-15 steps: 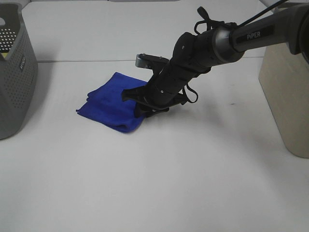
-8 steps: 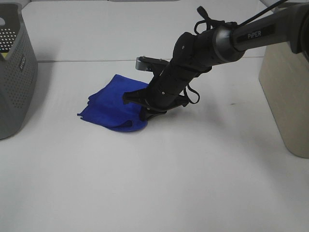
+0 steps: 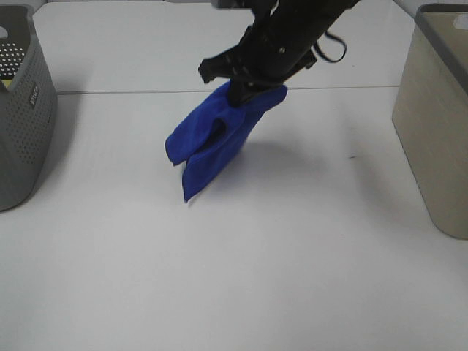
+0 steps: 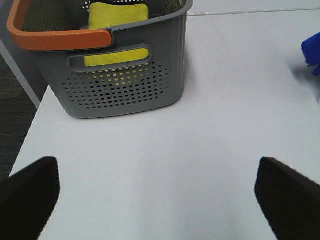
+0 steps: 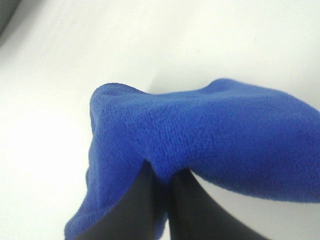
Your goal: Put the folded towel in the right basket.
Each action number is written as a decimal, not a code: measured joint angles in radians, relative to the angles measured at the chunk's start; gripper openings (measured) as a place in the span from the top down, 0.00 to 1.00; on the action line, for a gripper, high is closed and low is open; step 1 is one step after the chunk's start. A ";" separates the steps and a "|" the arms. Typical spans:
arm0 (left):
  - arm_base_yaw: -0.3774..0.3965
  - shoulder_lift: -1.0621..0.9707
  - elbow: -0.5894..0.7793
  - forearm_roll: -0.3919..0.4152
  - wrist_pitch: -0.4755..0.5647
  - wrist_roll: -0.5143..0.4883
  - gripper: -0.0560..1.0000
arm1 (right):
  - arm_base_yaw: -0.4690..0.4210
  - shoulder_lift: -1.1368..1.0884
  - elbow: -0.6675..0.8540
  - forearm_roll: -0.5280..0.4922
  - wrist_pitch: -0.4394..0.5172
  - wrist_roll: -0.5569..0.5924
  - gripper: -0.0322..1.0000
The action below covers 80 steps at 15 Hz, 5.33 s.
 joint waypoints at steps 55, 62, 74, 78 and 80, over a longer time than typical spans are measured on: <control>0.000 0.000 0.000 0.000 0.000 0.000 0.01 | -0.275 -1.075 0.477 0.065 0.206 -0.149 0.27; 0.000 0.000 0.000 0.000 0.000 0.000 0.01 | -0.275 -1.498 0.480 -0.247 0.521 0.156 0.28; 0.000 0.000 0.000 0.000 0.000 0.000 0.01 | -0.275 -1.930 1.007 -0.304 0.533 0.241 0.28; 0.000 0.000 0.000 0.000 0.000 0.000 0.01 | -0.275 -1.930 1.073 -0.313 0.537 0.240 0.28; 0.000 0.000 0.000 0.000 0.000 0.000 0.01 | -0.275 -1.930 1.073 -0.318 0.537 0.239 0.22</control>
